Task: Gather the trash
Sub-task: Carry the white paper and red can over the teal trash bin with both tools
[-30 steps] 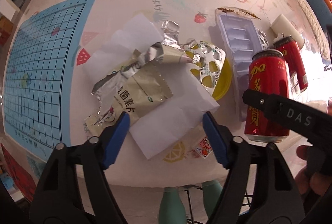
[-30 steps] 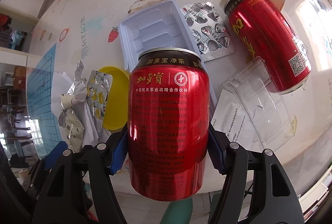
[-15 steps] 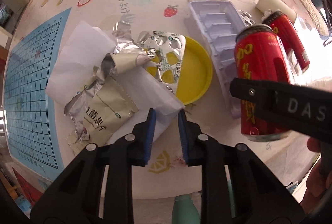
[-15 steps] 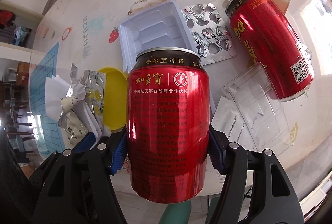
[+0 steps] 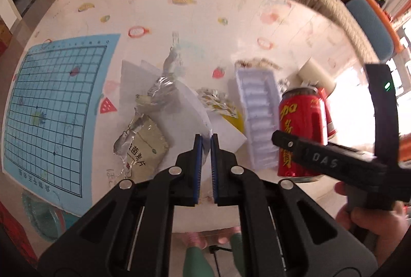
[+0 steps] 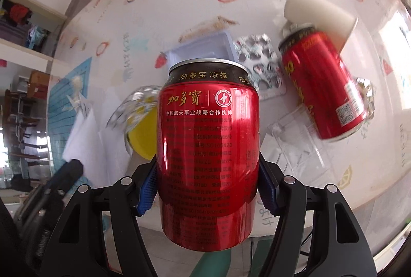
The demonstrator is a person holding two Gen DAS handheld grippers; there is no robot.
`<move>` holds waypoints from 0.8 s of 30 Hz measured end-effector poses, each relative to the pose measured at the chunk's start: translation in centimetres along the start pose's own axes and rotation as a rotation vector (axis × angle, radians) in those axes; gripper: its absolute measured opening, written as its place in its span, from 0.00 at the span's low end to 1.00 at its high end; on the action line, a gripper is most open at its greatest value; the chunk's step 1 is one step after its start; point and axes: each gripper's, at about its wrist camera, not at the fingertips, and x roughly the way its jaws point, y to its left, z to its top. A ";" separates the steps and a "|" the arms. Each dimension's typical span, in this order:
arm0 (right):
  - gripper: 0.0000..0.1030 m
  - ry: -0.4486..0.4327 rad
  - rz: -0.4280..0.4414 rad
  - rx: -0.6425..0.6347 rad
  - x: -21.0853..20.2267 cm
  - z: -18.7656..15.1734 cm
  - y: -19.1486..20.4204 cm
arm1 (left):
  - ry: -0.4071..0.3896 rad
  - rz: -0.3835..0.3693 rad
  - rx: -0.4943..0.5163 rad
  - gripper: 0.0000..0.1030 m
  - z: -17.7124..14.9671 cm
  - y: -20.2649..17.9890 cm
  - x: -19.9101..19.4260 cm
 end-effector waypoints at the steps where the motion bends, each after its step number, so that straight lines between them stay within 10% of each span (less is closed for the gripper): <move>1: 0.64 -0.014 0.003 -0.009 -0.6 0.2 0.2 | -0.023 -0.018 -0.012 0.05 0.5 0.0 -1.1; 15: 0.63 -0.228 0.034 -0.162 -9.8 5.0 4.7 | -0.242 -0.081 -0.101 0.02 6.5 -0.4 -11.2; 24: 0.63 -0.256 0.112 -0.386 -14.0 7.9 12.4 | -0.349 0.038 -0.249 0.02 5.7 3.9 -17.0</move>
